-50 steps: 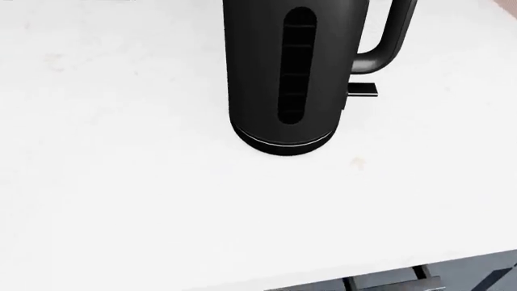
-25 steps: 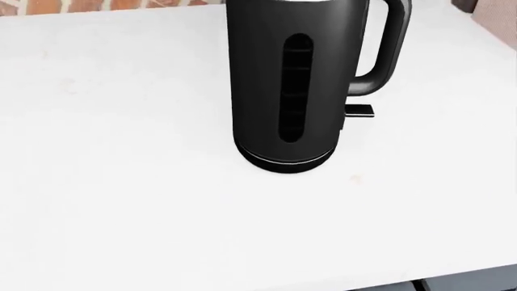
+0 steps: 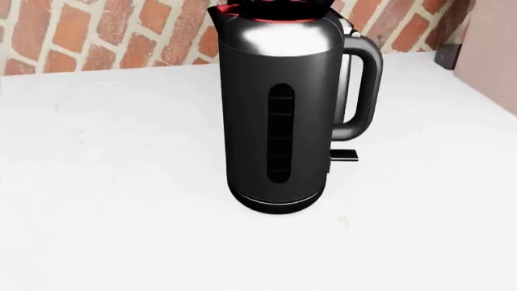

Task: Close the lid of the electric kettle.

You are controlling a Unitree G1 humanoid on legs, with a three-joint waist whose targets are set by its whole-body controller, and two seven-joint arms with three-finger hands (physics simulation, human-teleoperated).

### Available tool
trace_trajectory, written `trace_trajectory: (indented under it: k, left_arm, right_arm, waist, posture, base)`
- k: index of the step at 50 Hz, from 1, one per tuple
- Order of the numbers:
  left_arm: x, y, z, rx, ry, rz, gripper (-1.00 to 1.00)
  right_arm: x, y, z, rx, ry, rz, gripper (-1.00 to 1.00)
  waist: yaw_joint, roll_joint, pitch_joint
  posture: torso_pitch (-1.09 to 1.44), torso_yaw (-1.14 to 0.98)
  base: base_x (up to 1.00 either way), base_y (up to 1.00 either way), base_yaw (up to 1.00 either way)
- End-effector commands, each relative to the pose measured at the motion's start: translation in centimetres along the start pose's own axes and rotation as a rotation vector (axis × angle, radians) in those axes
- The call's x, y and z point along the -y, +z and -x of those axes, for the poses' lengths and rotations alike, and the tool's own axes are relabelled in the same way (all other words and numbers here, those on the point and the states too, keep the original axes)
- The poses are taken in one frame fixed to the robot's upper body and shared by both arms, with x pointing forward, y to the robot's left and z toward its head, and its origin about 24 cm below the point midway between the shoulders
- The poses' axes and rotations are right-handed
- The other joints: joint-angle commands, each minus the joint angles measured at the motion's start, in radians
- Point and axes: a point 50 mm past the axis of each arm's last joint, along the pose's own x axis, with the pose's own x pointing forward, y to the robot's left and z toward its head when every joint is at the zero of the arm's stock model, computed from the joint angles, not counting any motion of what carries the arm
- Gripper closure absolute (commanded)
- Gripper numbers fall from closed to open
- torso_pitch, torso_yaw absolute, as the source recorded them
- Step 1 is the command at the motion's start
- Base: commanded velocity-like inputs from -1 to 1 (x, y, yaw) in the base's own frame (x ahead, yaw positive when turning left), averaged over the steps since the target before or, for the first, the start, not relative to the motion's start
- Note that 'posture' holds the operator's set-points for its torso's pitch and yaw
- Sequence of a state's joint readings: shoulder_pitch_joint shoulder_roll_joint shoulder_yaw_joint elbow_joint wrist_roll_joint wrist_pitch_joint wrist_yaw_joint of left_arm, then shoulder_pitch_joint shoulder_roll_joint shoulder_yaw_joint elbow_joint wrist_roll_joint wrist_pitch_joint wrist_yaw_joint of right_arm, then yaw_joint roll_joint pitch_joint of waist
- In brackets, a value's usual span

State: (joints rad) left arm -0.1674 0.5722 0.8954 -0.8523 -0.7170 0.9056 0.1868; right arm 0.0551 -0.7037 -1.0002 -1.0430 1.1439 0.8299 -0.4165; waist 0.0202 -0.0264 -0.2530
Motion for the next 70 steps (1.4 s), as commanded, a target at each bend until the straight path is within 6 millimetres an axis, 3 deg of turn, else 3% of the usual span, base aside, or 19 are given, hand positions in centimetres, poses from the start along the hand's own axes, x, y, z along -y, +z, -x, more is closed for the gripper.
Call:
trace_trajectory:
  k: [1, 32, 41, 57, 70]
  left_arm:
    - [0.0, 0.9, 0.0, 0.06, -0.002, -0.009, -1.0]
    - [0.4, 0.9, -0.1, 0.071, -0.01, -0.019, -1.0]
    - [0.4, 0.9, -0.1, 0.072, -0.011, -0.019, -1.0]
    - [0.3, 1.5, 0.1, 0.072, -0.007, -0.021, -1.0]
    - [0.4, 1.3, 0.0, 0.07, -0.01, -0.017, -1.0]
  right_arm:
    - [0.0, 0.6, 0.0, 0.047, -0.002, 0.006, -1.0]
    - [-0.7, 0.5, -0.5, 0.046, 0.005, -0.003, -1.0]
    - [-0.8, -0.7, -0.9, 0.009, -0.006, 0.024, -1.0]
    - [-1.2, -1.3, -4.8, -0.073, 0.09, 0.113, -1.0]
    - [-1.7, 0.3, -8.9, -0.155, 0.198, 0.297, -1.0]
  waist:
    - [0.0, 0.0, 0.002]
    - [-0.003, -0.002, -0.005]
    - [-0.002, -0.004, -0.006]
    - [-0.002, 0.001, -0.008]
    - [-0.001, 0.011, -0.008]
  posture:
    - [-0.41, 0.0]
    - [-0.41, 0.0]
    - [-0.41, 0.0]
    - [-0.41, 0.0]
    - [-0.41, 0.0]
  base:
    - [0.0, 0.0, 0.0]
    - [0.0, 0.0, 0.0]
    - [0.0, 0.0, 0.0]
    - [0.0, 0.0, 0.0]
    - [0.0, 0.0, 0.0]
